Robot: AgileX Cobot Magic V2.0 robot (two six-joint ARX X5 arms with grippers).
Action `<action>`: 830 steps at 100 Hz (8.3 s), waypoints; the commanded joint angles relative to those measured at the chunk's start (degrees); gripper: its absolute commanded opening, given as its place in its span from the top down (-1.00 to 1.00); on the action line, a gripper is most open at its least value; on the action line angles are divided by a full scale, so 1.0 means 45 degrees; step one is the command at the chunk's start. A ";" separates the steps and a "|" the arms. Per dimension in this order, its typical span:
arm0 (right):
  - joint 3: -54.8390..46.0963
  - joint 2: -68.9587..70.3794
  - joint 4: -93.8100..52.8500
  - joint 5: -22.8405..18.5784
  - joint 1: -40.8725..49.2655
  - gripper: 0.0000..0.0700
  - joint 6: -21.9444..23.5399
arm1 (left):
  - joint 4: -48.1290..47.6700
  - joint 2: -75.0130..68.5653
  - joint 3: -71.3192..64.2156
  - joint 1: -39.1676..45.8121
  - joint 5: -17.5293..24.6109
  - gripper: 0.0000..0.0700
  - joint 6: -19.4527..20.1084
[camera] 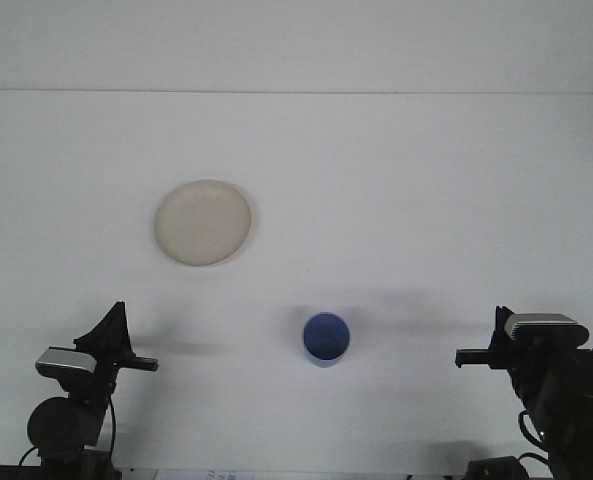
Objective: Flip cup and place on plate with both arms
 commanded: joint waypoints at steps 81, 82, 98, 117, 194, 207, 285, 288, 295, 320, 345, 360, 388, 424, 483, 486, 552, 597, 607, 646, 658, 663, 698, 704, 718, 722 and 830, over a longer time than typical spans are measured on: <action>0.0131 -0.0024 0.0199 -0.0010 0.0019 1.00 0.0175 | -0.9160 0.6683 1.1006 0.0000 0.1647 0.97 -0.1044; 0.0131 -0.0024 0.0199 -0.0005 0.0019 1.00 0.0175 | -0.9292 0.6829 1.1132 0.0000 0.1700 0.97 -0.1025; 0.0131 -0.0024 0.0194 -0.0005 0.0019 1.00 0.0175 | -1.1210 0.9029 1.2405 -0.0010 0.2647 0.97 -0.1020; 0.0131 -0.0024 0.0117 -0.0010 0.0019 1.00 0.0175 | -1.1963 1.0618 1.2488 -0.0010 0.3487 0.97 -0.1025; 0.0131 -0.0024 -0.0015 -0.0015 0.0019 1.00 0.0175 | -1.1594 1.2939 1.3702 -0.3351 0.4643 -0.64 -0.2365; 0.0131 -0.0024 -0.0034 -0.0019 0.0019 1.00 0.0180 | -1.1084 1.4474 1.4829 -0.5110 0.3988 -0.64 -0.2307; 0.0131 -0.0024 -0.0073 -0.0010 0.0019 1.00 0.0175 | -1.0190 2.1532 1.7306 -0.9525 0.2123 -0.56 -0.0306; 0.0131 -0.0024 -0.0073 -0.0010 0.0019 1.00 0.0175 | -1.0127 2.1663 1.7306 -0.9564 0.2123 -0.40 -0.0296; 0.0131 -0.0029 -0.0068 -0.0010 0.0019 1.00 0.0175 | -0.9962 2.1886 1.7306 -0.9612 0.2123 0.29 -0.0199; 0.0131 -0.0024 -0.0073 -0.0005 0.0019 1.00 0.0170 | -0.9748 2.1978 1.7592 -0.9680 0.2084 0.98 0.0204; 0.0131 -0.0024 -0.0073 -0.0005 0.0019 1.00 0.0170 | -1.1555 2.1867 1.9647 -0.8043 0.0767 0.97 0.0505; 0.0131 -0.0024 -0.0073 -0.0005 0.0019 1.00 0.0170 | -1.1953 2.1847 2.0784 -0.6135 -0.0165 0.97 0.0563; 0.0131 -0.0024 -0.0068 -0.0005 0.0019 1.00 0.0170 | -1.1628 2.2158 2.0929 -0.3026 -0.0772 0.96 0.0665; 0.0131 -0.0024 -0.0073 -0.0005 0.0019 1.00 0.0175 | -1.1239 2.3552 2.0929 -0.1695 -0.0777 0.79 0.0661; 0.0131 -0.0029 -0.0078 -0.0005 0.0019 1.00 0.0175 | -1.1123 2.2989 2.1502 -0.1540 -0.0777 -0.82 0.0311; 0.0131 -0.0024 -0.0078 -0.0005 0.0019 1.00 0.0175 | -1.1147 2.2756 2.1502 -0.1540 -0.0772 -0.82 0.0316; 0.0131 -0.0029 0.0238 0.0005 0.0019 1.00 0.0170 | -0.7747 1.3527 1.4848 -0.2059 -0.0777 -0.78 -0.1020; 0.0131 -0.0029 0.0238 -0.0005 0.0019 1.00 0.0170 | -0.6484 0.7844 0.8199 -0.2055 -0.1345 1.00 -0.1647; 0.0131 -0.0029 0.0238 0.0000 0.0019 1.00 0.0170 | -0.6450 0.7543 0.8174 -0.2055 -0.1345 0.97 -0.1647; 0.0131 -0.0029 0.0277 -0.0005 0.0019 1.00 0.0170 | -0.6441 0.6698 0.8184 -0.2055 -0.1341 0.97 -0.1647; 0.0131 -0.0029 0.0282 -0.0005 0.0019 1.00 0.0170 | -0.6441 0.6363 0.8184 -0.2055 -0.1341 0.97 -0.1647; 0.0131 -0.0029 0.0282 0.0000 0.0019 1.00 0.0170 | -0.6441 0.6222 0.8184 -0.2055 -0.1341 0.97 -0.1647; 0.0131 -0.0029 0.0287 -0.0005 0.0019 1.00 0.0170 | -0.5795 0.5178 0.7898 -0.2025 -0.1341 0.97 -0.1258; 0.0131 -0.0029 0.0296 -0.0005 0.0019 1.00 0.0170 | -0.5289 0.4940 0.7480 -0.1870 -0.1341 0.97 -0.1214; 0.0131 -0.0029 0.0306 0.0000 0.0019 1.00 0.0170 | -0.3599 0.3837 0.5654 -0.1341 -0.1224 0.97 -0.1273; 0.0131 -0.0029 0.0306 -0.0005 0.0019 1.00 0.0170 | -0.3147 0.3444 0.5051 -0.1180 -0.1224 0.96 -0.1273; 0.0136 -0.0039 0.0325 -0.0005 0.0019 1.00 0.0170 | -0.0355 -0.0029 -0.0243 -0.0578 -0.0704 0.96 -0.1350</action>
